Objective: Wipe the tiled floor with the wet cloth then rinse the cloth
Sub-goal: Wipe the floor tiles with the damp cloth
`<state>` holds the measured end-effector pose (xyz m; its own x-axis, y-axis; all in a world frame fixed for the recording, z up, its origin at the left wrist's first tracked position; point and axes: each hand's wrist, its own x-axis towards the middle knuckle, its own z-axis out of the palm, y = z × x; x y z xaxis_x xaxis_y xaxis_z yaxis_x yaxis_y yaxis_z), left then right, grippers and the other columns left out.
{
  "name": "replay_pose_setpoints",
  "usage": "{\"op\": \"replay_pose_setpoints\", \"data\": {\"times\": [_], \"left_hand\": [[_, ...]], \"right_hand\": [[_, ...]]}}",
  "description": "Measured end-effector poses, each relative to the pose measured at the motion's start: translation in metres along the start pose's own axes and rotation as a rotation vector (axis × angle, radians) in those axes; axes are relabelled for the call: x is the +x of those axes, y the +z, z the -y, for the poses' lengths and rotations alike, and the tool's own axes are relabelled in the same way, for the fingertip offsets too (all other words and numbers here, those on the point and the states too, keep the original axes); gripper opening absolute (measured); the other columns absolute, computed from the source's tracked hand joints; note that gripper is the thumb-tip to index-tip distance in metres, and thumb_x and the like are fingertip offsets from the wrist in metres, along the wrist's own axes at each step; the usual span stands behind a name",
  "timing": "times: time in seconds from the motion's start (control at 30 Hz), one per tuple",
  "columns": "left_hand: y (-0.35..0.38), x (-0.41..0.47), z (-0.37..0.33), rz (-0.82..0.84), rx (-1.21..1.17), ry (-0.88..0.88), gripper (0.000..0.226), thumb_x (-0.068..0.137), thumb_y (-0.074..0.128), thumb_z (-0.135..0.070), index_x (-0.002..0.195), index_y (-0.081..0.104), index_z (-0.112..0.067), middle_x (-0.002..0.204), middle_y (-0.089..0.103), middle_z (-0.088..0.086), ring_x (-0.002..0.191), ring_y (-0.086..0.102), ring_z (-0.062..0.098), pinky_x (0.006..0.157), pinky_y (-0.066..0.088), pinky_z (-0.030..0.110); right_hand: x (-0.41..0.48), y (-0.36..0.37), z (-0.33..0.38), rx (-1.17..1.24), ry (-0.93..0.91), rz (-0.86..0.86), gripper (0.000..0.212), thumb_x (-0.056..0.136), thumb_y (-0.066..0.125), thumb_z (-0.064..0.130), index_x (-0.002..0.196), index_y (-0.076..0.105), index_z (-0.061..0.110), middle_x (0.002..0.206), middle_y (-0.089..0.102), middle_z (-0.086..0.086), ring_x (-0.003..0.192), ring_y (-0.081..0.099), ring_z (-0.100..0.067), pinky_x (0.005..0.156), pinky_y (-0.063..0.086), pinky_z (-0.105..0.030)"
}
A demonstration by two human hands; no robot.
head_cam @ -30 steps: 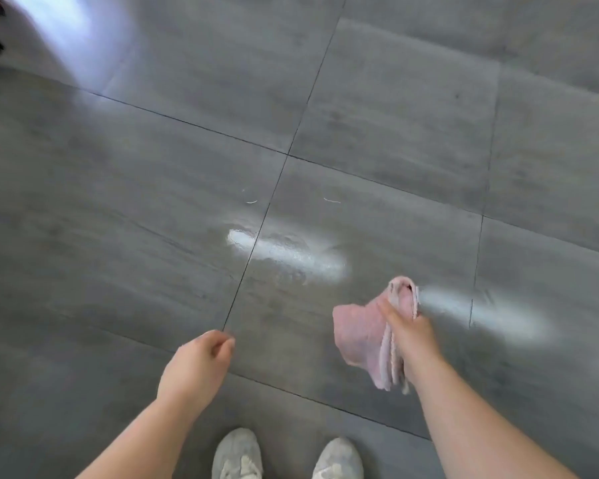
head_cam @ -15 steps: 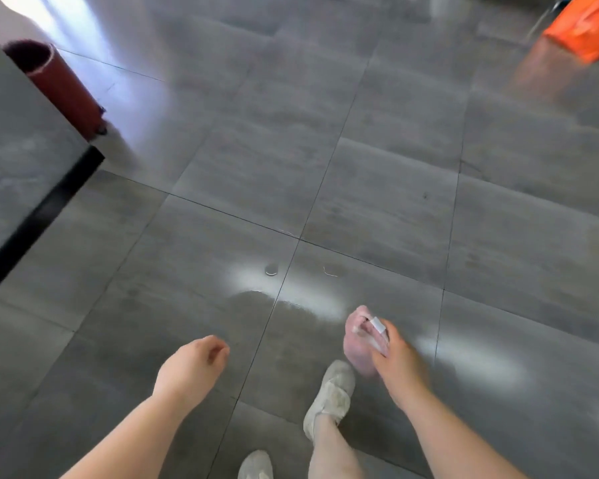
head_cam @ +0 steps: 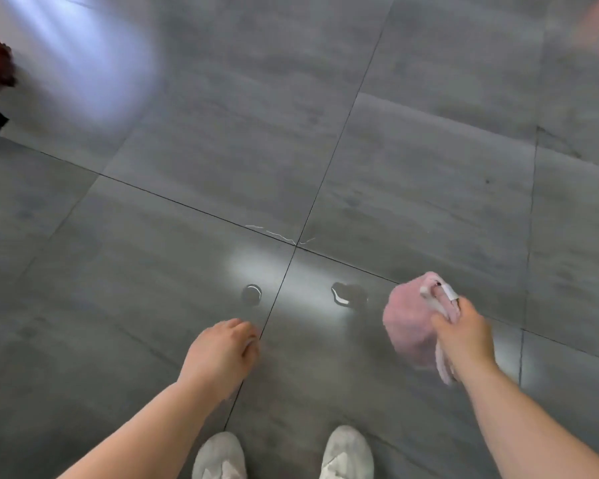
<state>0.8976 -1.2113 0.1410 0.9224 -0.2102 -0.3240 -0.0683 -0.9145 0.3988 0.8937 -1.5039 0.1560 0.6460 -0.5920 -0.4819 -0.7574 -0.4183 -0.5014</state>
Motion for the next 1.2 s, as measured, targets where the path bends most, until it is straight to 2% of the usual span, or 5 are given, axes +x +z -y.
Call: {"op": "replay_pose_setpoints", "data": {"times": [0.2, 0.5, 0.6, 0.8, 1.2], "left_hand": [[0.143, 0.085, 0.078, 0.158, 0.238, 0.258, 0.037, 0.065, 0.036, -0.036, 0.089, 0.062, -0.027, 0.089, 0.072, -0.008, 0.077, 0.071, 0.010, 0.078, 0.049, 0.021], [0.199, 0.150, 0.114, 0.394, 0.522, 0.591, 0.064, 0.066, 0.032, -0.049, 0.119, 0.054, -0.022, 0.120, 0.064, -0.005, 0.109, 0.061, 0.009, 0.109, 0.005, 0.034], [0.227, 0.140, 0.112, 0.408, 0.492, 0.581, 0.074, 0.064, 0.029, -0.059, 0.125, 0.040, -0.019, 0.123, 0.062, -0.003, 0.116, 0.056, 0.011, 0.110, 0.005, 0.037], [0.259, 0.148, 0.135, 0.181, 0.446, 0.689, 0.100, 0.066, 0.027, -0.071, 0.144, -0.002, -0.017, 0.155, -0.009, 0.003, 0.143, -0.011, 0.017, 0.111, 0.004, 0.043], [0.263, 0.149, 0.138, 0.004, 0.491, 0.726, 0.090, 0.075, 0.019, -0.071, 0.144, -0.004, -0.018, 0.145, 0.025, 0.001, 0.142, -0.014, 0.015, 0.111, 0.002, 0.043]], "right_hand": [[0.104, 0.114, -0.056, -0.022, -0.209, -0.271, 0.063, 0.067, 0.031, 0.023, 0.124, 0.051, 0.007, 0.092, 0.061, -0.022, 0.090, 0.054, -0.042, 0.068, 0.034, -0.034], [0.133, 0.233, -0.081, -0.650, -0.655, 0.304, 0.113, 0.052, -0.010, 0.088, 0.138, 0.036, 0.032, 0.145, 0.012, 0.021, 0.143, 0.015, -0.012, 0.109, -0.005, -0.027], [0.141, 0.234, -0.071, -0.766, -0.685, 0.177, 0.080, 0.080, 0.003, 0.072, 0.122, 0.057, 0.030, 0.139, 0.047, 0.005, 0.130, 0.035, -0.018, 0.105, -0.001, -0.031], [0.177, 0.258, -0.069, -0.851, -0.632, 0.201, 0.091, 0.046, -0.006, 0.072, 0.123, -0.033, 0.031, 0.131, -0.041, 0.008, 0.130, -0.040, -0.017, 0.092, -0.037, -0.045], [0.142, 0.226, -0.158, -0.842, -0.443, 0.041, 0.096, 0.074, -0.012, 0.076, 0.144, 0.025, 0.020, 0.155, 0.014, -0.008, 0.143, -0.002, -0.025, 0.108, 0.003, -0.046]]}}
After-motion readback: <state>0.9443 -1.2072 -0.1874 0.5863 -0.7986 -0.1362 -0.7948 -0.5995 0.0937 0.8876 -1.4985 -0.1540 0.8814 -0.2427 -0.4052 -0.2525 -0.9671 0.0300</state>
